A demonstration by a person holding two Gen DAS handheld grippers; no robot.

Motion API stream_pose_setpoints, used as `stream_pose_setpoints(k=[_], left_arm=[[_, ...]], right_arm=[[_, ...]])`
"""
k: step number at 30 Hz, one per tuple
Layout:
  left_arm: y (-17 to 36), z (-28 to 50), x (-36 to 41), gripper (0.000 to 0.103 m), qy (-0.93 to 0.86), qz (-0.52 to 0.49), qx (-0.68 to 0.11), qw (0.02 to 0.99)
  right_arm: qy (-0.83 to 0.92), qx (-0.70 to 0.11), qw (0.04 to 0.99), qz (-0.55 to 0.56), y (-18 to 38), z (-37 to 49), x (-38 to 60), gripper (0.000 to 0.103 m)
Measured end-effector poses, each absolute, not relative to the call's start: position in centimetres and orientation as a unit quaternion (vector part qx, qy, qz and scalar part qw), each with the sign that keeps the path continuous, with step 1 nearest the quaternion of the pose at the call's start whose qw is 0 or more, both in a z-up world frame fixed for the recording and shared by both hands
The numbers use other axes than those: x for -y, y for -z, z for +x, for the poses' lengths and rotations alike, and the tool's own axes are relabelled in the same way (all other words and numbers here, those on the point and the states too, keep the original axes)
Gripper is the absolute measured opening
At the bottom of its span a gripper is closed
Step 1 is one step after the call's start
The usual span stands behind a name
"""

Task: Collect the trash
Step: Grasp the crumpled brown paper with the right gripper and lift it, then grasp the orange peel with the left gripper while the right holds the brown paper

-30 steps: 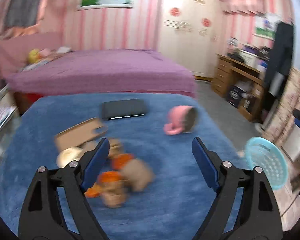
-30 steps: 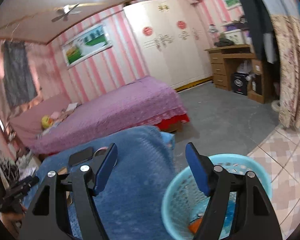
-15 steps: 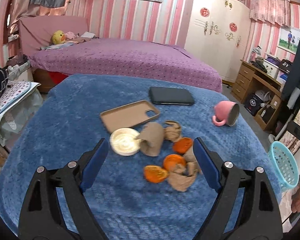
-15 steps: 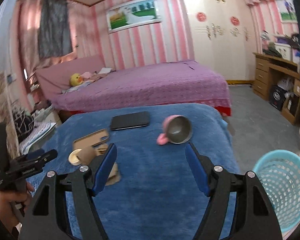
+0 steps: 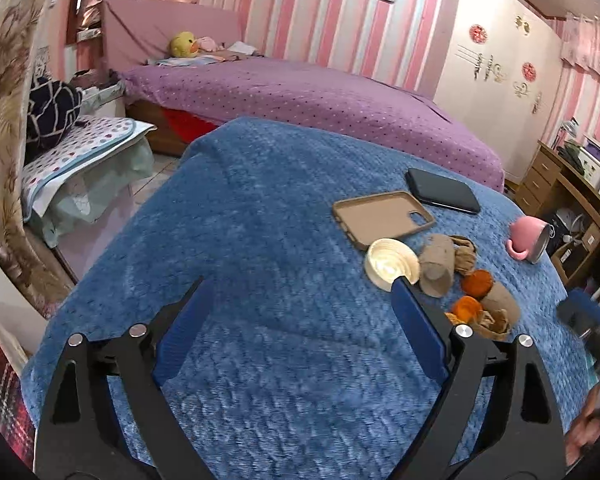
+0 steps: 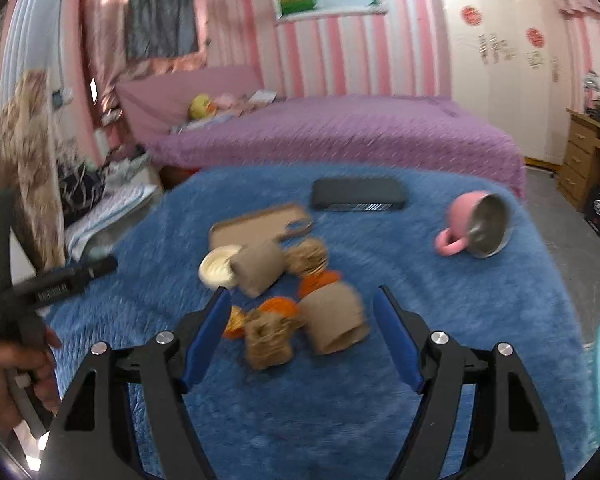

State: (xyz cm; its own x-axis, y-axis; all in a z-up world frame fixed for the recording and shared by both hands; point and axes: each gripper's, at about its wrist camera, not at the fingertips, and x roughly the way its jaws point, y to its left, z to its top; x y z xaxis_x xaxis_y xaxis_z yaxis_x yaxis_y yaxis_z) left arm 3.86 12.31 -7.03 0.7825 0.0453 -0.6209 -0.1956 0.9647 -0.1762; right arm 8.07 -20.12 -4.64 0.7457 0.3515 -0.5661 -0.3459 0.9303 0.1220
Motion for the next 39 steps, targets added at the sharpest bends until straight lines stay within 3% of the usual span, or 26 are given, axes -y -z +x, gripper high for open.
stream_pose_setpoints(k=[5, 8, 12, 15, 23, 36, 38, 39], left_arm=[[7.3, 4.1, -11.9, 0.089, -0.06, -0.108, -0.333, 0.935], [7.3, 4.2, -11.4, 0.089, -0.053, -0.105, -0.333, 0.936], [7.3, 4.3, -10.8, 0.089, -0.046, -0.102, -0.334, 0.936], [7.5, 4.5, -10.2, 0.089, -0.039, -0.097, -0.338, 0.935], [8.4, 5.3, -7.0, 0.089, 0.001, -0.073, -0.357, 0.931], [11.5, 7.8, 0.1, 0.088, 0.046, -0.009, -0.406, 0.913], [12.0, 8.1, 0.8, 0.086, 0.05, -0.002, -0.412, 0.91], [12.2, 8.3, 1.0, 0.079, 0.051, 0.001, -0.415, 0.909]], right_arm=[[-0.193, -0.34, 0.92, -0.026, 7.4, 9.0, 16.9, 0.071], [-0.195, -0.359, 0.912, -0.042, 8.7, 9.7, 16.0, 0.065], [-0.188, -0.391, 0.899, -0.055, 10.5, 11.0, 15.8, 0.054], [-0.198, -0.399, 0.894, -0.055, 11.1, 11.5, 15.9, 0.035], [-0.213, -0.324, 0.922, -0.02, 6.0, 9.4, 19.0, 0.034], [-0.177, -0.306, 0.935, 0.002, 3.9, 9.5, 24.7, 0.035], [-0.174, -0.304, 0.937, 0.002, 3.6, 9.3, 25.3, 0.035], [-0.174, -0.303, 0.937, 0.004, 3.5, 9.2, 25.6, 0.036]])
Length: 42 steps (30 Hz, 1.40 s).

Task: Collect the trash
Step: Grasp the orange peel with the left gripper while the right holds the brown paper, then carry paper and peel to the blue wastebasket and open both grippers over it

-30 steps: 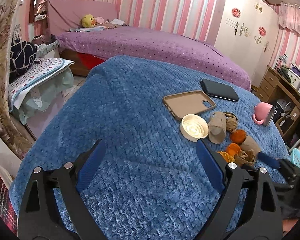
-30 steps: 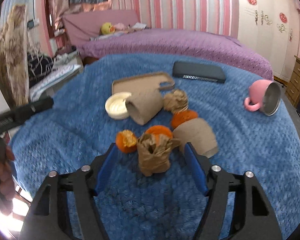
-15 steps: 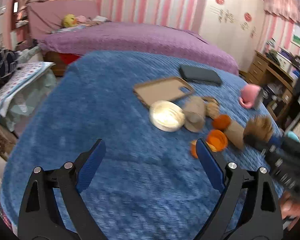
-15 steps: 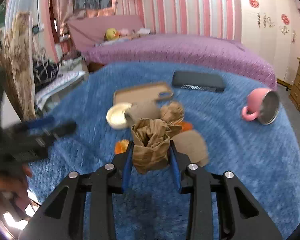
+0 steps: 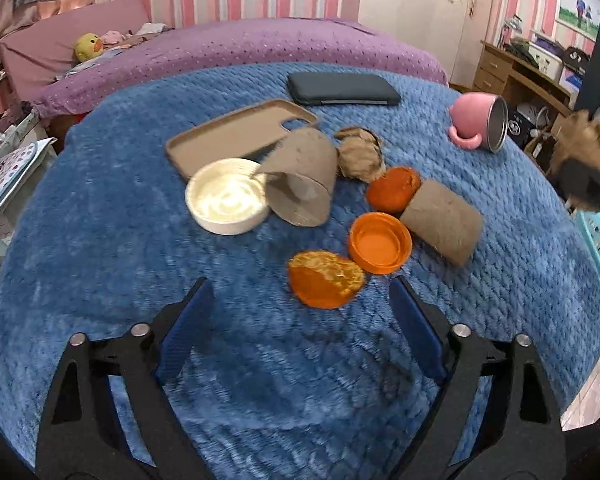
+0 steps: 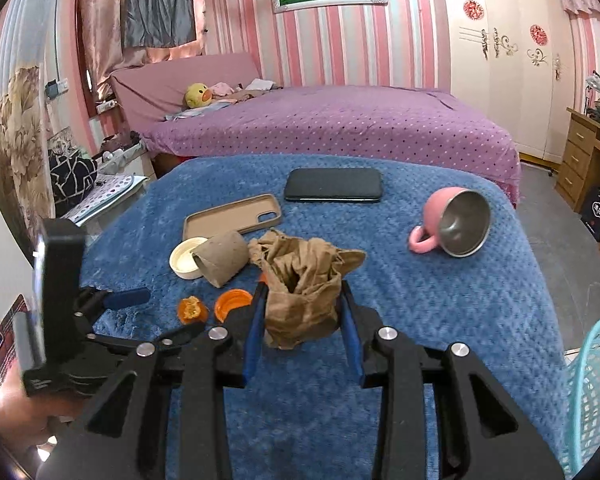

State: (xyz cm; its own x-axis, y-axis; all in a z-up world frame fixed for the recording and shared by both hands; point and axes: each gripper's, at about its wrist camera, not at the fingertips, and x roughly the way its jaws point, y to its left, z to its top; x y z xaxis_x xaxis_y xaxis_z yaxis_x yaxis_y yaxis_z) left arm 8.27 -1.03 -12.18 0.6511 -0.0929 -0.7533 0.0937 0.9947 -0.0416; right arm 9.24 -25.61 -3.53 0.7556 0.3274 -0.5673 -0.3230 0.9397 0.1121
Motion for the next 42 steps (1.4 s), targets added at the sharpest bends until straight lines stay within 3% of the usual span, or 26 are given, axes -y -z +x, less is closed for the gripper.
stream_pose_setpoints(k=[2, 4, 7, 23, 42], left_arm=[[12.4, 8.7, 1.4, 0.064, 0.052, 0.006, -0.418, 0.907], [12.7, 9.0, 1.7, 0.04, 0.058, 0.004, -0.425, 0.904], [12.8, 9.1, 1.8, 0.031, 0.061, 0.002, -0.425, 0.903], [5.5, 6.0, 2.9, 0.031, 0.071, -0.019, -0.32, 0.944], [3.1, 4.4, 8.1, 0.031, 0.12, -0.022, -0.285, 0.951]], right_arm=[[-0.171, -0.302, 0.938, 0.006, 3.3, 9.2, 26.2, 0.036], [-0.17, -0.301, 0.938, 0.008, 3.3, 9.1, 26.6, 0.036], [-0.169, -0.299, 0.939, 0.01, 3.2, 9.0, 27.1, 0.036], [-0.149, -0.264, 0.953, 0.028, 1.4, 6.9, 30.2, 0.036], [-0.017, -0.209, 0.974, 0.081, -2.5, 4.4, 41.7, 0.036]])
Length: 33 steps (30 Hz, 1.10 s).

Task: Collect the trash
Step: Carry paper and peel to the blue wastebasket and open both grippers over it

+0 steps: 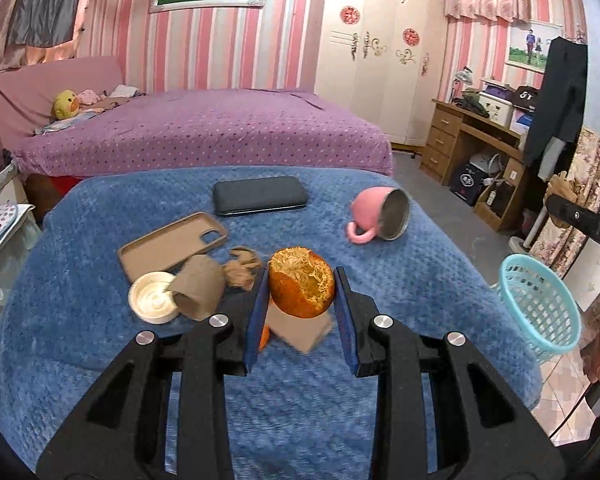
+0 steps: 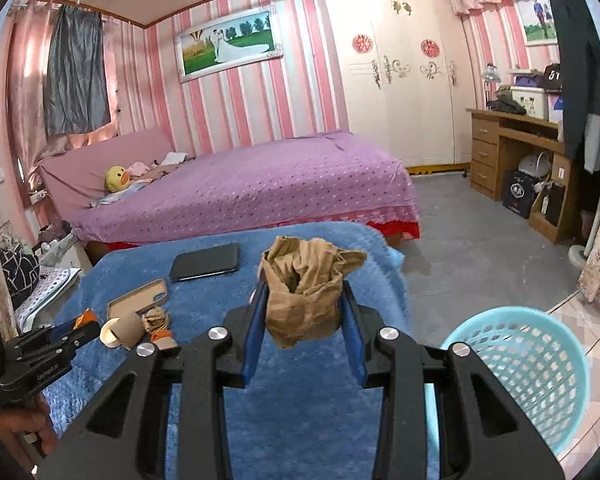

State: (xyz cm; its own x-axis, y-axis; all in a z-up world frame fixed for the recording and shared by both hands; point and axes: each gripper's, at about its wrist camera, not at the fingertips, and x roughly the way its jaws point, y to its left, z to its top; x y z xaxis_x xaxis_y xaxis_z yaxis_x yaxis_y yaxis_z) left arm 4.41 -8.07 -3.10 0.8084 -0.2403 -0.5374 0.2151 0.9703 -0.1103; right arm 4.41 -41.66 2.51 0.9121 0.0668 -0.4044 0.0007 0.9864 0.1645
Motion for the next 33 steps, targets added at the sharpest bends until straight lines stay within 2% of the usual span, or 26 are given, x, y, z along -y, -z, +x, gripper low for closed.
stream_pose_setpoints(k=[10, 33], left_arm=[[2.0, 4.4, 14.0, 0.031, 0.156, -0.008, -0.283, 0.946], [-2.2, 2.9, 31.3, 0.031, 0.278, 0.025, -0.262, 0.924]], right_arm=[[0.002, -0.186, 0.98, 0.068, -4.4, 2.6, 45.2, 0.036], [0.124, -0.18, 0.967, 0.134, -4.3, -0.9, 58.6, 0.036]])
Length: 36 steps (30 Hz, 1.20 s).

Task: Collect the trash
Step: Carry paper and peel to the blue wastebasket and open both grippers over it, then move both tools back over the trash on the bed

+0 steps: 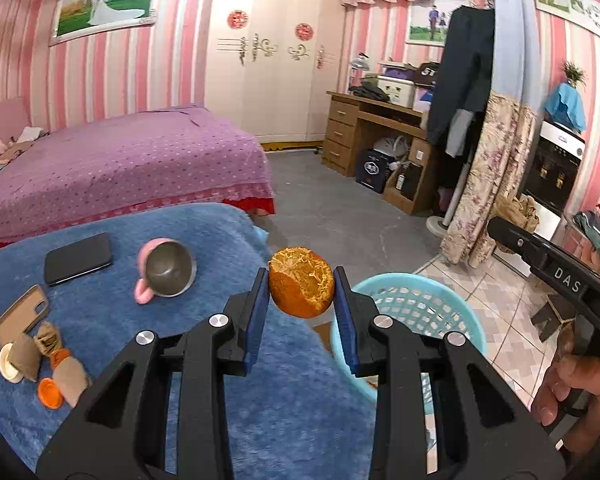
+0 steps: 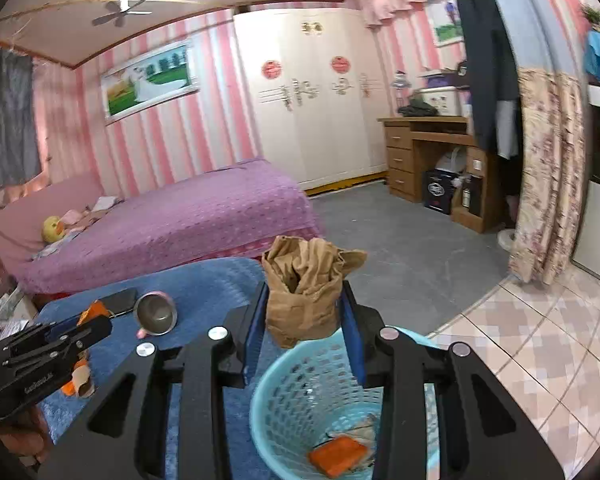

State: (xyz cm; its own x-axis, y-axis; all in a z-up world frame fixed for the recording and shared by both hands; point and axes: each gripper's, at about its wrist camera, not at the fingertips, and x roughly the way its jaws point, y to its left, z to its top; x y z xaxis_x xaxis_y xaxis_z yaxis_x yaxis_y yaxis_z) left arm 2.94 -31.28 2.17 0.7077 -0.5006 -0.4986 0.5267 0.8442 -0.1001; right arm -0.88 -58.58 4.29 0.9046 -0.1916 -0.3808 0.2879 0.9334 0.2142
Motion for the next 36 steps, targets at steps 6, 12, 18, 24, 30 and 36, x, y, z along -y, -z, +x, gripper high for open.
stream_pose_setpoints(k=[6, 12, 18, 24, 30, 36], left_arm=[[-1.6, 2.6, 34.4, 0.031, 0.299, 0.035, -0.271, 0.914], [-1.0, 2.1, 36.8, 0.031, 0.318, 0.046, -0.276, 0.906], [-0.1, 2.2, 39.3, 0.034, 0.336, 0.06, -0.288, 0.895], [-0.3, 1.7, 39.8, 0.083, 0.338, 0.063, -0.275, 0.898], [-1.1, 2.8, 35.4, 0.083, 0.302, 0.049, -0.27, 0.913], [-1.7, 3.6, 27.2, 0.083, 0.244, 0.052, -0.262, 0.932]], right_arm=[[0.14, -0.173, 0.964, 0.148, -4.1, -1.9, 60.6, 0.037], [0.162, -0.161, 0.96, 0.161, -3.8, -2.5, 61.5, 0.067], [0.173, -0.15, 0.956, 0.186, -3.6, -3.2, 63.0, 0.067], [0.168, -0.151, 0.955, 0.193, -3.4, -3.0, 63.0, 0.067], [0.154, -0.152, 0.959, 0.182, -3.6, -2.4, 61.4, 0.067], [0.128, -0.161, 0.965, 0.163, -3.8, -1.3, 58.8, 0.067]])
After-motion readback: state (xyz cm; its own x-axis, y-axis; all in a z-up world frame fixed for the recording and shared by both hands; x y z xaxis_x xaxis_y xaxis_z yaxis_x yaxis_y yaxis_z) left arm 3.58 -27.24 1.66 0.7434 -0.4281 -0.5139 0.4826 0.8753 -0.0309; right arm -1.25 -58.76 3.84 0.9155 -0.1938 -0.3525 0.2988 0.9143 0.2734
